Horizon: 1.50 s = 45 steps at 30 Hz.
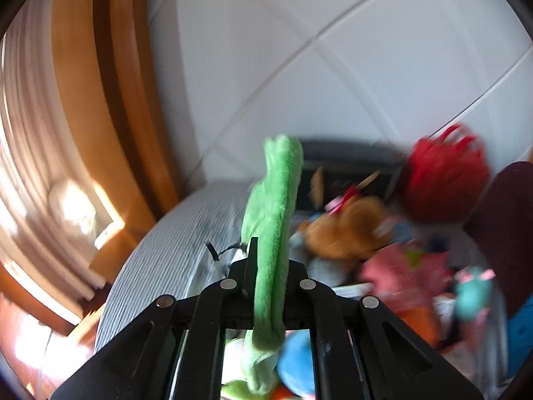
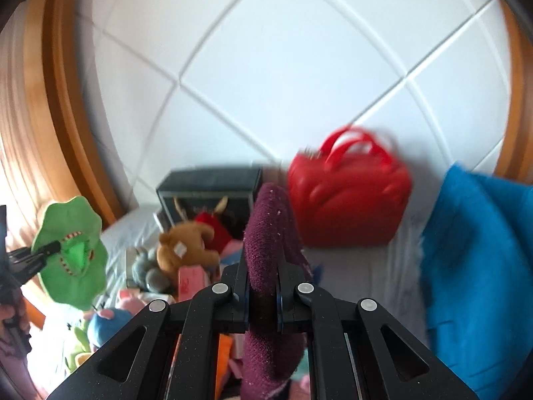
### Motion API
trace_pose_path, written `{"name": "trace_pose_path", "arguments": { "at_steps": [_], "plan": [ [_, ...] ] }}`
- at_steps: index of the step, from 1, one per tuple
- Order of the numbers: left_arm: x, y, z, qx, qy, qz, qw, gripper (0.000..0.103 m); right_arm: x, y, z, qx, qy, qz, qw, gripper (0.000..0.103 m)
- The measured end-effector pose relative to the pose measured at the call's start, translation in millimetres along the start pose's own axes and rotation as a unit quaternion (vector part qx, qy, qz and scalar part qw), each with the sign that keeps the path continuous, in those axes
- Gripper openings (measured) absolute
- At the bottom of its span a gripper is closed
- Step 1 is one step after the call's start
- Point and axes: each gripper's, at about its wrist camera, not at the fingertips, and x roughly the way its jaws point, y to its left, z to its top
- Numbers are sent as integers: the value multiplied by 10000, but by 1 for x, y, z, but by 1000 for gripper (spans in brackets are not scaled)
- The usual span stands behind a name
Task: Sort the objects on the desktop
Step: 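Grasp the green plush hat with left tool while right tool grasps maroon plush, then carry green hat and maroon plush into the crate and open left tool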
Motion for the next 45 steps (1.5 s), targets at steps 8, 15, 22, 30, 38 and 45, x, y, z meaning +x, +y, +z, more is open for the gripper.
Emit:
{"name": "trace_pose_path", "arguments": {
  "at_steps": [8,15,22,30,38,45],
  "plan": [
    [-95,-68,27,351,-684,-736,9943,7,-131,-38,23,-121,-659,-417,9969,10],
    [-149,-154,35,742,-826,-1594,9810,7,-228,-107,31,-45,-808,-1160,9899,10],
    [-186,-263,49,1205,-851,-2224,9637,7,-279,-202,20,210,-674,-1822,9807,10],
    [-243,-438,48,1685,-1043,-2858,9376,7,-293,-325,1,142,-287,-2356,9713,10],
    [-242,-590,39,1830,-570,-3196,9280,7,-265,-444,-27,49,369,-2192,9750,10],
    [-174,-708,15,2353,300,-3300,9137,7,-217,-512,-54,202,876,-1834,9789,10]
  ]
}}
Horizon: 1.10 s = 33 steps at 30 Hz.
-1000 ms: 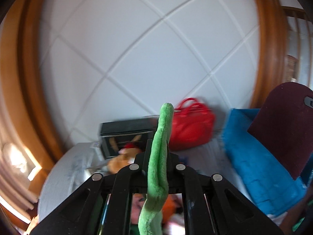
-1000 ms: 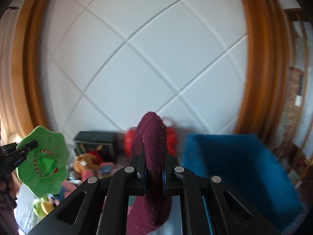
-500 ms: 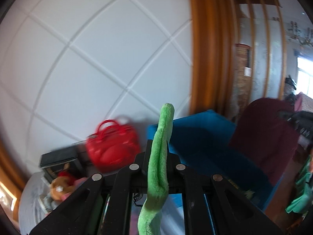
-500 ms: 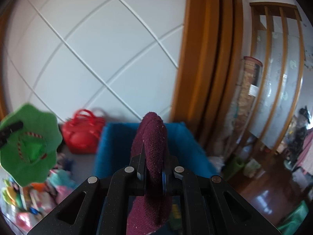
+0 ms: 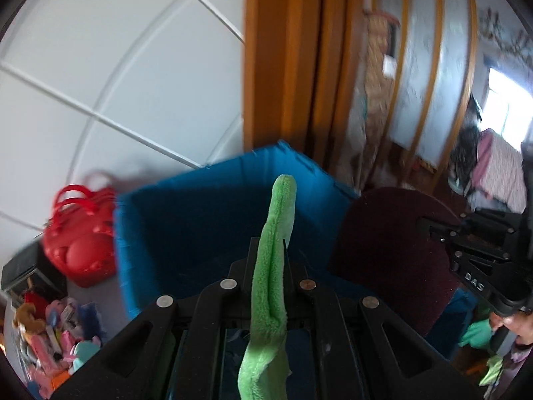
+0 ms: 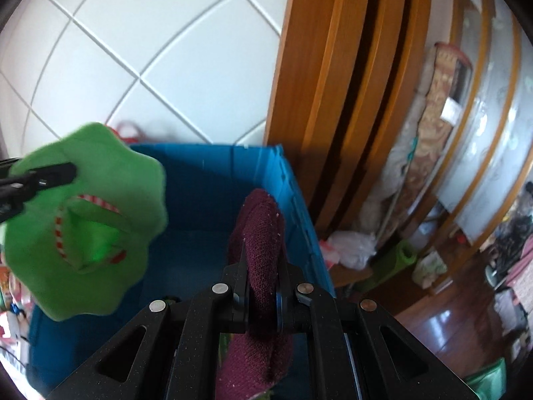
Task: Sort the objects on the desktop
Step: 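Carry green hat and maroon plush into the crate and open left tool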
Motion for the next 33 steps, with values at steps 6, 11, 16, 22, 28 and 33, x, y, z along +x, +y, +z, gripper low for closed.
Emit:
{"name": "trace_pose_path", "arguments": {
  "at_steps": [6,11,16,22,28,33],
  "plan": [
    [86,3,-1,399,678,1306,9883,15,54,-6,-2,-122,400,190,9989,10],
    [114,32,-10,199,1016,1781,9785,60,96,6,11,-244,632,363,9970,10],
    [119,53,-17,37,1373,1546,9784,60,136,25,21,-152,963,947,9907,10],
    [108,58,-31,123,1554,1116,9815,60,148,27,5,348,1606,2066,9645,10],
    [114,52,-51,221,1963,855,9766,60,176,26,-29,-157,2463,963,9643,25],
    [117,42,-66,267,2339,618,9699,60,174,34,-39,-488,2561,764,9624,58]
  ]
}}
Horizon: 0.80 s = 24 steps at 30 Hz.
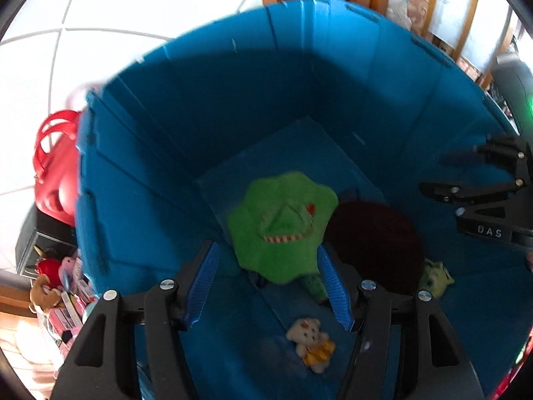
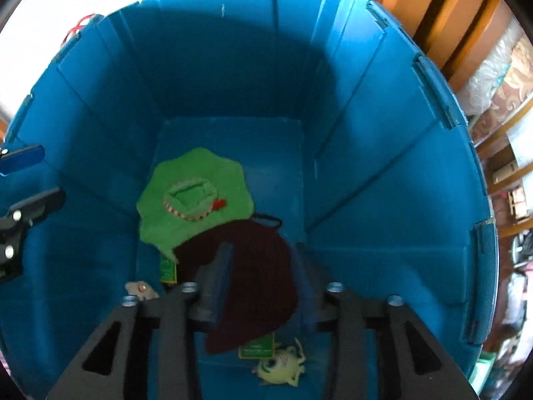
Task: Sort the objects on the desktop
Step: 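Carry green hat and maroon plush into the crate and open left tool, then withdraw both open tools from the crate back toward the bed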
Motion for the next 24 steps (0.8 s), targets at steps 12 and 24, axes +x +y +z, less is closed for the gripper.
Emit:
{"name": "trace_pose_path", "arguments": {
  "at_steps": [12,24],
  "plan": [
    [-46,-18,-31,139,-255,-27,9996,60,-44,26,-22,-485,-75,-189,9986,69],
    [-115,-42,-82,225,-693,-13,9973,60,-103,35,-72,-548,-491,-424,9964,72]
  ]
}}
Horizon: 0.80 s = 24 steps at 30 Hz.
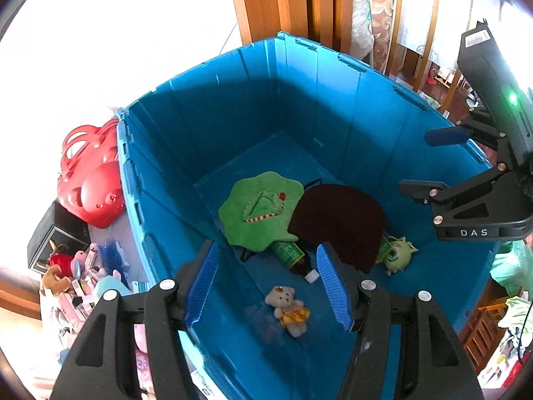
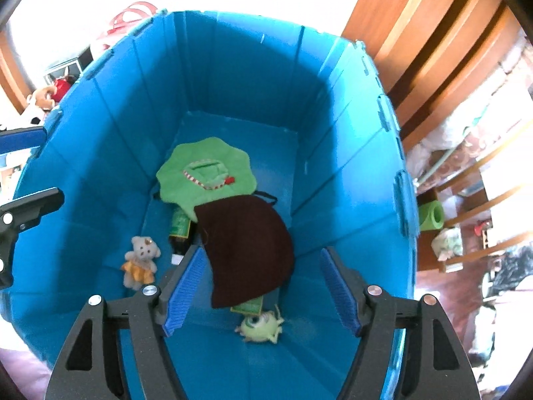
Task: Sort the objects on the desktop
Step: 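Withdraw both open tools from the crate back toward the bed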
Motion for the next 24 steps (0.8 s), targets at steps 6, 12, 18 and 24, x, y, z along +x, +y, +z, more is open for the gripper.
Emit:
{"name": "trace_pose_path", "arguments": {
  "at_steps": [6,12,18,24],
  "plan": [
    [-29,-3,-29,-162,-153,145,9996,60,-23,20,-21,-201,-264,32,9994,72],
    [-57,15,-63,-499,-229,488,9973,60,-42,56,-29,-582,-588,97,9965,75],
    [-99,63,-116,-1052,-685,914,9879,60,-68,107,-28,-877,-979,310,9908,75],
    [-140,138,-188,-1826,-969,1375,9687,60,-100,177,-23,-1141,-1554,743,9784,78]
  ]
}}
